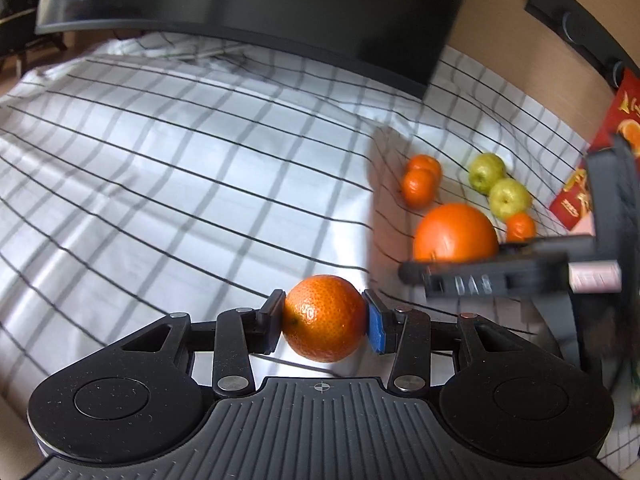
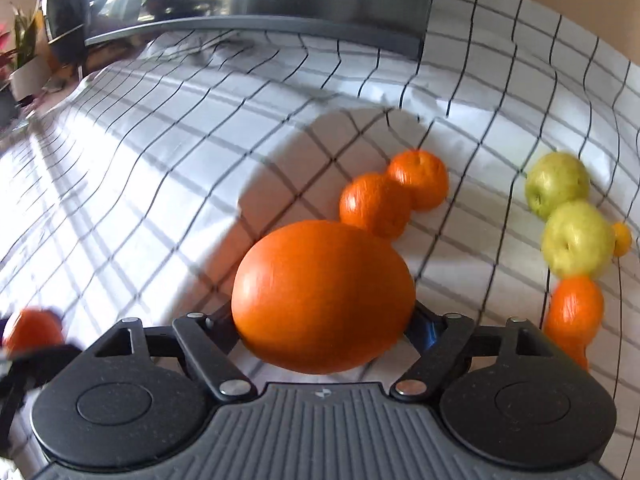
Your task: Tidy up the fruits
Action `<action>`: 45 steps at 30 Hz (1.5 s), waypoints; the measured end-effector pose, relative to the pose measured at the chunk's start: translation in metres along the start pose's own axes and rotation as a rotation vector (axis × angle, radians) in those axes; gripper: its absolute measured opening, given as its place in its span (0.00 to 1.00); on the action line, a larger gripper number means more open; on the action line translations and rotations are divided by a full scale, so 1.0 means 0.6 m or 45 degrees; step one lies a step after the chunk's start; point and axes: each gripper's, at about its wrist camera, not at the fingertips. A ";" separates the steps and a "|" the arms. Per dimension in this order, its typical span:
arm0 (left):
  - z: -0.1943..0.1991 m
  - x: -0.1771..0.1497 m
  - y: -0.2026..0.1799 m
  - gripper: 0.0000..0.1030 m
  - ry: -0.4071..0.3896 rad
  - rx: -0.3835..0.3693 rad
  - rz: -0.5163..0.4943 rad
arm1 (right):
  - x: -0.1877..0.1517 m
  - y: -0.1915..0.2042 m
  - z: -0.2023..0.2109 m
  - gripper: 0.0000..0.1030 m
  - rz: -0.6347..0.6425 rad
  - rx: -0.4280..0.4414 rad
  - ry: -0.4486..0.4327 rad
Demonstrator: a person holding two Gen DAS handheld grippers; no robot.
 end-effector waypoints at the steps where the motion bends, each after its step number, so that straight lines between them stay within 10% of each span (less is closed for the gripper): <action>1: -0.005 -0.001 -0.010 0.45 0.009 -0.016 -0.012 | -0.008 -0.002 0.007 0.78 0.014 -0.007 -0.002; 7: -0.038 0.000 -0.094 0.45 0.049 -0.165 -0.105 | -0.090 -0.058 0.105 0.78 -0.045 0.002 0.011; 15: -0.080 -0.009 -0.240 0.45 0.134 -0.403 -0.237 | -0.171 -0.180 0.194 0.78 -0.187 -0.298 -0.052; 26: -0.119 0.020 -0.347 0.45 0.204 -0.423 -0.714 | -0.216 -0.202 0.201 0.78 -0.549 -0.566 -0.253; 45: -0.127 0.021 -0.328 0.45 0.188 -0.585 -0.620 | -0.247 -0.213 0.204 0.93 -0.596 -0.700 -0.195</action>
Point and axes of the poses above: each gripper's, at about its wrist camera, not at the fingertips, and z roughly against the way its jaws point, y to its left, x to its top, and after that the axes turned 7 degrees about -y, right-handed
